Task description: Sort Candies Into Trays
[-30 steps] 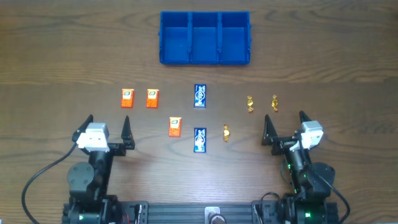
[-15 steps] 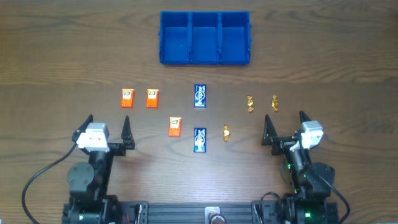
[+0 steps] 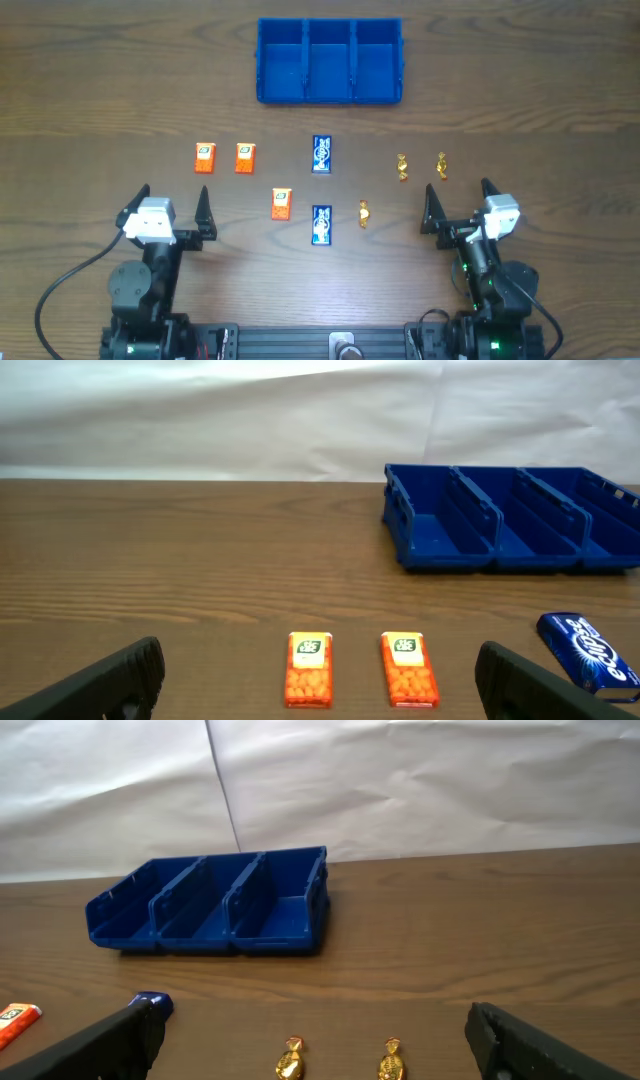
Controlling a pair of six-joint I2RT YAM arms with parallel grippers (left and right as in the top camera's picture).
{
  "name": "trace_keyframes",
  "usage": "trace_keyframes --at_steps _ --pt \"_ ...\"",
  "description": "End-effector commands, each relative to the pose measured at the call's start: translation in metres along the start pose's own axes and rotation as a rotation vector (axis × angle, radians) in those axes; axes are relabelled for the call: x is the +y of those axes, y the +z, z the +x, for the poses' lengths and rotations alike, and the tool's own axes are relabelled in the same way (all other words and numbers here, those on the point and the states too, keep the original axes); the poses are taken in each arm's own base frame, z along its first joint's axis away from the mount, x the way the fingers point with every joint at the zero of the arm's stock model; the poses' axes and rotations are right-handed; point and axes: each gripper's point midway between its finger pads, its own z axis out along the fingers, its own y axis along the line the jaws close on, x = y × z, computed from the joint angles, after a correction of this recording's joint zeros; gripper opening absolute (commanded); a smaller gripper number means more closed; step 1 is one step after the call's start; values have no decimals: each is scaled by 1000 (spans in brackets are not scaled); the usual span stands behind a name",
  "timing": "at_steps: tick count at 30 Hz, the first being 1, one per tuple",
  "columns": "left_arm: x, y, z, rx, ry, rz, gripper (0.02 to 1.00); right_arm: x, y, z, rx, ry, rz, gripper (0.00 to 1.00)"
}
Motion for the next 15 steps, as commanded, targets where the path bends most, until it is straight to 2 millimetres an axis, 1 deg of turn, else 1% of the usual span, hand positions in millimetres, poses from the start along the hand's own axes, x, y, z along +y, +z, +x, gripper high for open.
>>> trace_keyframes --at_steps 1,4,5,7,9,11,12,15 --pt "-1 2 17 38 10 11 998 -3 0 0 -4 -15 12 1000" --pt "6 3 21 62 9 -31 998 -3 0 0 -4 -15 12 1000" --pt "4 3 17 63 -13 -20 996 -3 0 0 -4 -15 12 998" --pt "2 3 5 78 -14 -14 998 -3 0 0 -4 -15 12 1000" --pt "2 7 -16 135 -15 -16 998 -3 0 0 -4 -15 12 1000" --pt "2 18 -36 241 -16 -23 998 -3 0 0 -4 -15 12 1000" --pt "2 25 -42 288 -12 -26 998 -3 0 0 -5 -15 12 1000" --pt "7 59 -49 467 -3 -58 998 -3 0 0 -4 -15 12 1000"
